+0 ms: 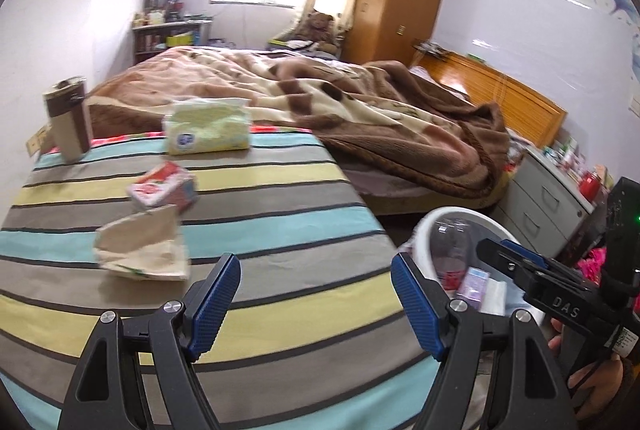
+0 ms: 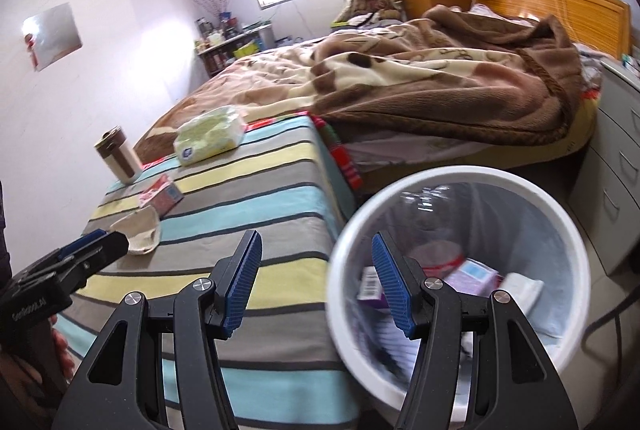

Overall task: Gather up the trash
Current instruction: 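Move both tools back over the bed toward the remaining trash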

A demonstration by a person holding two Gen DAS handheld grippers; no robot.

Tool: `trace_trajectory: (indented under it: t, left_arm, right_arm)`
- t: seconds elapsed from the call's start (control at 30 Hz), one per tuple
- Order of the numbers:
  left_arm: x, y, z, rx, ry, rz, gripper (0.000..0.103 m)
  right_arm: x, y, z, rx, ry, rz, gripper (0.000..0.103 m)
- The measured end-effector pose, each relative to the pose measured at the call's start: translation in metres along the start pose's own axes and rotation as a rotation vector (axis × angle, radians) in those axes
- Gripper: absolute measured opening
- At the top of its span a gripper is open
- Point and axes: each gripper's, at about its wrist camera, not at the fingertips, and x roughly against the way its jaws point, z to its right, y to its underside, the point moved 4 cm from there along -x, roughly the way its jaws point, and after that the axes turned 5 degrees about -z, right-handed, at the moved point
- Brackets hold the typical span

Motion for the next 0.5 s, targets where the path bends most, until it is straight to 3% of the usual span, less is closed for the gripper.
trace_trajectory:
  t: [0.5]
  left_arm:
    - [0.019,-0.006,-0.114,0.122,-0.159,0.042,0.078]
  right_arm:
    - [-0.034,-0.011,-0.064,0.091,-0.1,-0.042,0.059]
